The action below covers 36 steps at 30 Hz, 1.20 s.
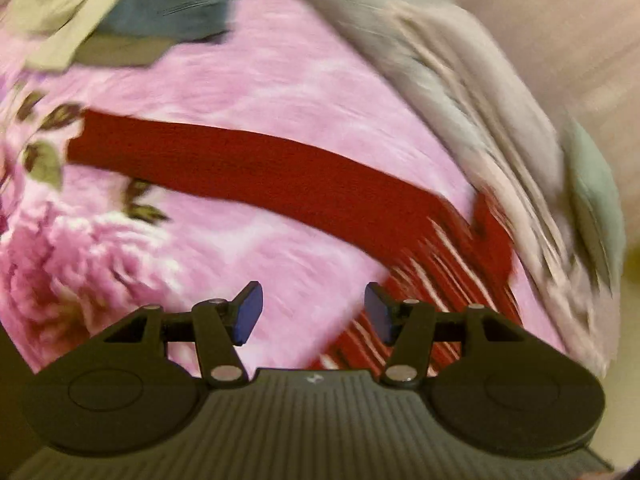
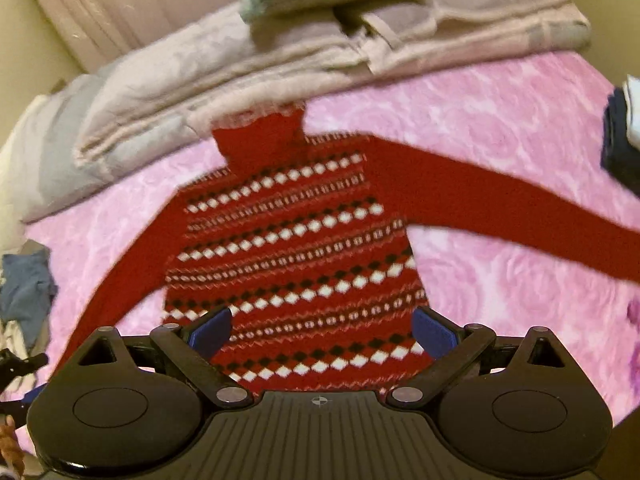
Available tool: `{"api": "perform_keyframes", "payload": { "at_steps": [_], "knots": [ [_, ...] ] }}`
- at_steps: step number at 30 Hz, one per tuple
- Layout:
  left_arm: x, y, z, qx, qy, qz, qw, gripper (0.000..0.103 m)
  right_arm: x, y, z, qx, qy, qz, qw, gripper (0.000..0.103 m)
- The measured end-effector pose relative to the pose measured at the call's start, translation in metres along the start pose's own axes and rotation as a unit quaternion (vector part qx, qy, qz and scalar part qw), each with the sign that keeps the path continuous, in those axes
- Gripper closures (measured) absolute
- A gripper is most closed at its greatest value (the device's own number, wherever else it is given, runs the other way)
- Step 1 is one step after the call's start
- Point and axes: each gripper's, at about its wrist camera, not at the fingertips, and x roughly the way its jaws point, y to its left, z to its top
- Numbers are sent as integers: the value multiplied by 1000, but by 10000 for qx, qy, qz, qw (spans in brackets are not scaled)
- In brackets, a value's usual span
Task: Fold clothes
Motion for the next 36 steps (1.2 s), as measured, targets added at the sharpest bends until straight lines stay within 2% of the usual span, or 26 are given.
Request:
{"api": "perform_keyframes", "payload": {
  "at_steps": [4,8,11,16,19,22,25,27,29,32,36],
  "knots": [
    [40,67,36,-958,-186,-27,9952,56,35,10,-19,61,277,-301,9991,4],
    [69,120,54,-1713,-482,-157,9839,71,62,21,-37,51,492,-439,9978,4],
    [78,139,59,-1906,-595,-112,9798,72,76,27,-44,-64,596,-500,9969,4],
    [62,150,64,-1914,-868,-233,9774,72,98,38,-52,-292,757,-623,9948,4],
    [41,152,78,-1502,-1129,-8,9822,72,110,42,-55,-403,857,-652,9934,4],
    [35,155,103,-752,-1300,576,9870,71,124,44,-57,-512,941,-617,9923,4],
    [50,166,122,-332,-1119,947,9886,71,139,45,-57,-664,1012,-641,9906,4],
    [63,172,127,-188,-961,1000,9902,74,146,45,-56,-747,1017,-705,9895,4],
    [76,175,128,73,-762,1122,9907,103,149,43,-54,-804,993,-751,9890,4],
    [77,180,126,306,-897,1062,9898,103,151,40,-50,-906,939,-844,9878,4],
    [72,188,130,311,-1117,1162,9864,103,154,40,-43,-1025,868,-960,9863,4]
  ]
}}
